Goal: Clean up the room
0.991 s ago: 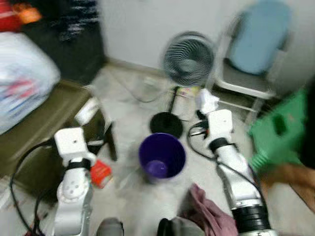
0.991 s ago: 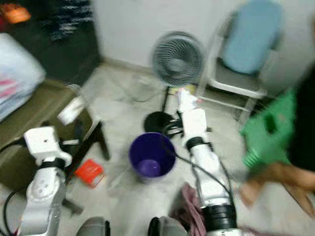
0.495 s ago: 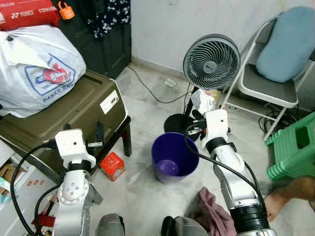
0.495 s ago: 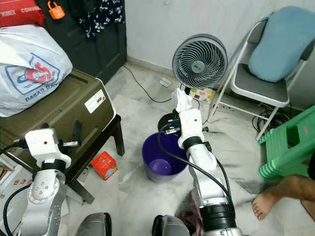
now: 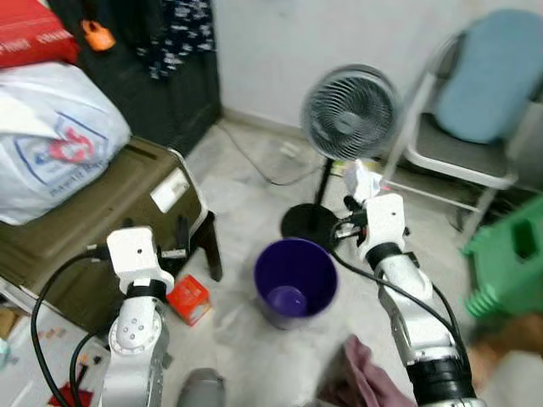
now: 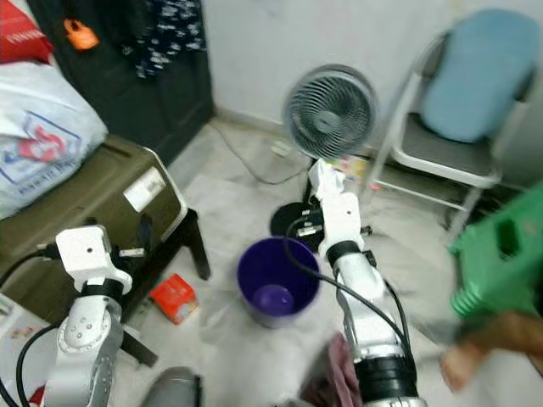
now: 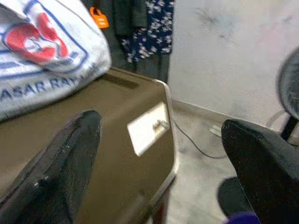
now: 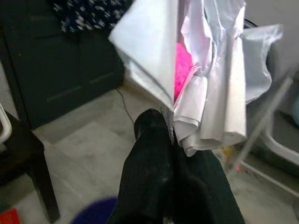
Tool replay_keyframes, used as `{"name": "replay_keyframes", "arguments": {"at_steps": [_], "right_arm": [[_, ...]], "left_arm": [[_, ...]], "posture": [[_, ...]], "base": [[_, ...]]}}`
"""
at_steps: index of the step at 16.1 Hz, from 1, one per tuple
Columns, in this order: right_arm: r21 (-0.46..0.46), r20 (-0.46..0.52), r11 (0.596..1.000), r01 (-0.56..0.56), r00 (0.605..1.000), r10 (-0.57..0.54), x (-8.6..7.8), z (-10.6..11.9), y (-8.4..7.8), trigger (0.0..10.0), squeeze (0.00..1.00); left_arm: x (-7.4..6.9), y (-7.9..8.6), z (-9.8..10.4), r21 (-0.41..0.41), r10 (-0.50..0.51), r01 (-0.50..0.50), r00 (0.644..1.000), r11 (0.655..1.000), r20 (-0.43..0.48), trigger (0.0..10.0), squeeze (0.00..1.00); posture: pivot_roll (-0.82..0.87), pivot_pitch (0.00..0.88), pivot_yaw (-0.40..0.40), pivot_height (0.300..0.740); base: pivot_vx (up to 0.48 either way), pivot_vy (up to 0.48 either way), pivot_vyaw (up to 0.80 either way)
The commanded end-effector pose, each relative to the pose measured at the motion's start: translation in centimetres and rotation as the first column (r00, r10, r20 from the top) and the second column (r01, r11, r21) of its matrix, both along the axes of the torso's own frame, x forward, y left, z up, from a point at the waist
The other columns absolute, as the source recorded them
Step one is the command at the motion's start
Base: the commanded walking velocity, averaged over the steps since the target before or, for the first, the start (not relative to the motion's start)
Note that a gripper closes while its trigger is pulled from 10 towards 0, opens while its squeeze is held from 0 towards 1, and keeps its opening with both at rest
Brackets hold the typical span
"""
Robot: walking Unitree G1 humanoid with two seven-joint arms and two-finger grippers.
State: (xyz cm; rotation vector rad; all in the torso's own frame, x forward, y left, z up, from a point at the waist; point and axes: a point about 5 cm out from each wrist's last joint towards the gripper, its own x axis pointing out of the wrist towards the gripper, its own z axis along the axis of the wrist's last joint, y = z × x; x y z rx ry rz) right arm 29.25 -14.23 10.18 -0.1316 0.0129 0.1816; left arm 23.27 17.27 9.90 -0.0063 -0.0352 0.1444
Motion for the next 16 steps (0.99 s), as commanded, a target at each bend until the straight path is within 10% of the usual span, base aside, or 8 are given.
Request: {"name": "replay_keyframes", "arguments": {"at_steps": [1,10,16], "right_arm": [[0.015,0.012,1.000,-0.013,1.000,0.013,0.15,0.39,0.48,10.0,0.00],[0.017,0.013,1.000,-0.012,1.000,0.012,0.24,0.38,0.53,10.0,0.00],[0.018,0.008,1.000,-0.008,1.000,0.008,0.22,0.32,0.49,10.0,0.00]], "left_arm": [[0.09,0.34,0.19,0.012,0.003,-0.003,1.000,1.000,0.004,10.0,0.00],[0.15,0.46,0.07,0.011,0.009,-0.009,1.000,1.000,-0.005,10.0,0.00],[0.15,0.41,0.08,0.007,0.003,-0.003,1.000,1.000,-0.005,10.0,0.00]], "posture": [[-0.01,0.076,-0.084,0.740],[-0.01,0.080,-0.082,0.740],[-0.01,0.084,-0.081,0.740]], "base": [[0.270,0.266,0.00],[0.000,0.000,0.00],[0.000,0.437,0.00]]}}
